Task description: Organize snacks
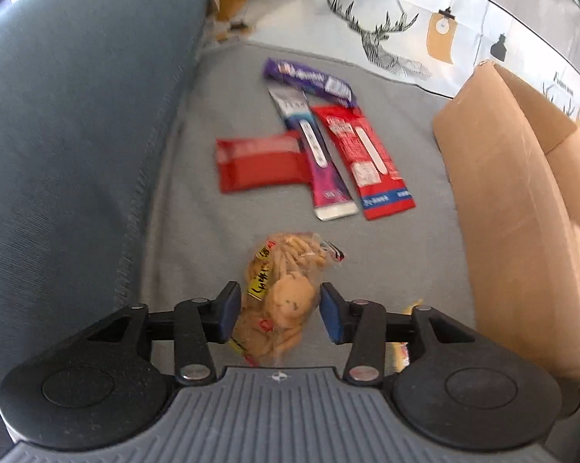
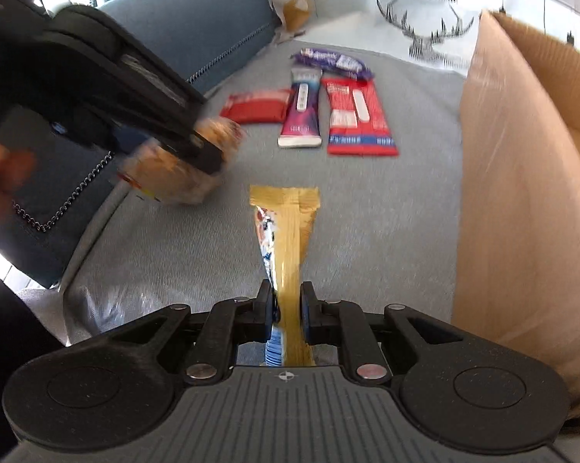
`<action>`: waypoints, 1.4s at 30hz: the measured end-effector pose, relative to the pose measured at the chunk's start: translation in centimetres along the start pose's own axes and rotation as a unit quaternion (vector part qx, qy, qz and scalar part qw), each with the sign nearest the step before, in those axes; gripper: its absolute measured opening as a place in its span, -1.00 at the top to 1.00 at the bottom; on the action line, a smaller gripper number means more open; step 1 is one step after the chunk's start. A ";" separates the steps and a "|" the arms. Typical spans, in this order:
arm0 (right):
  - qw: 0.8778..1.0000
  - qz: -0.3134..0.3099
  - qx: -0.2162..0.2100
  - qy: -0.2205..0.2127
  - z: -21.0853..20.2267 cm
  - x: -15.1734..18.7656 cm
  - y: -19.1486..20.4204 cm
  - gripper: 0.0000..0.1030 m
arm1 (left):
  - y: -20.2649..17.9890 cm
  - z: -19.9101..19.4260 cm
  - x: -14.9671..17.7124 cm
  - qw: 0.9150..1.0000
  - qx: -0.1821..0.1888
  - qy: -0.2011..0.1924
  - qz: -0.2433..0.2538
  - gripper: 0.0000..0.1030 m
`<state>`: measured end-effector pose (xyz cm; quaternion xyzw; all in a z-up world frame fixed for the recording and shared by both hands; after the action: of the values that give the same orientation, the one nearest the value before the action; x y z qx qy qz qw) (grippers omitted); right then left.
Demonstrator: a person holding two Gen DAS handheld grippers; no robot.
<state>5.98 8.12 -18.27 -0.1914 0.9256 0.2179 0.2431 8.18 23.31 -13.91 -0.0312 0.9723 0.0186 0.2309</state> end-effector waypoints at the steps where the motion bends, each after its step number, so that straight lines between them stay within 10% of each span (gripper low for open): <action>1: 1.000 0.001 -0.002 0.002 0.1 0.2 0.0 0.68 | 0.1 -0.2 0.4 1.000 0.001 -0.009 0.005 -0.22; 6: 1.000 0.006 -0.010 0.000 0.2 0.1 0.0 0.47 | 0.1 -0.3 0.6 0.997 0.011 -0.077 -0.015 -0.48; 13: 1.000 0.011 -0.014 0.001 0.3 -0.2 -0.2 0.31 | -2.6 2.3 -0.1 0.998 -0.006 -0.030 0.059 -0.74; 39: 1.000 0.005 -0.006 -0.001 0.3 -0.2 -0.5 0.27 | -0.6 4.5 0.8 1.000 -0.005 0.004 0.007 -0.49; 42: 1.000 -0.001 0.001 -0.005 0.2 -0.1 -0.6 0.56 | -0.6 4.3 0.7 1.000 -0.005 0.001 0.006 -0.39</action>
<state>6.44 7.79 -18.55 -0.1911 0.9245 0.2172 0.2482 9.52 22.91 -18.12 -0.0265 0.9727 0.0244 0.2293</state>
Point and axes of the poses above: each gripper's, at about its wrist camera, not at the fingertips, and z roughly the way its jaws point, y to its left, x to its underside, the point moved 10 cm from there along z, roughly the way its jaws point, and after that the axes turned 14 degrees about z, right-handed, at the moved point
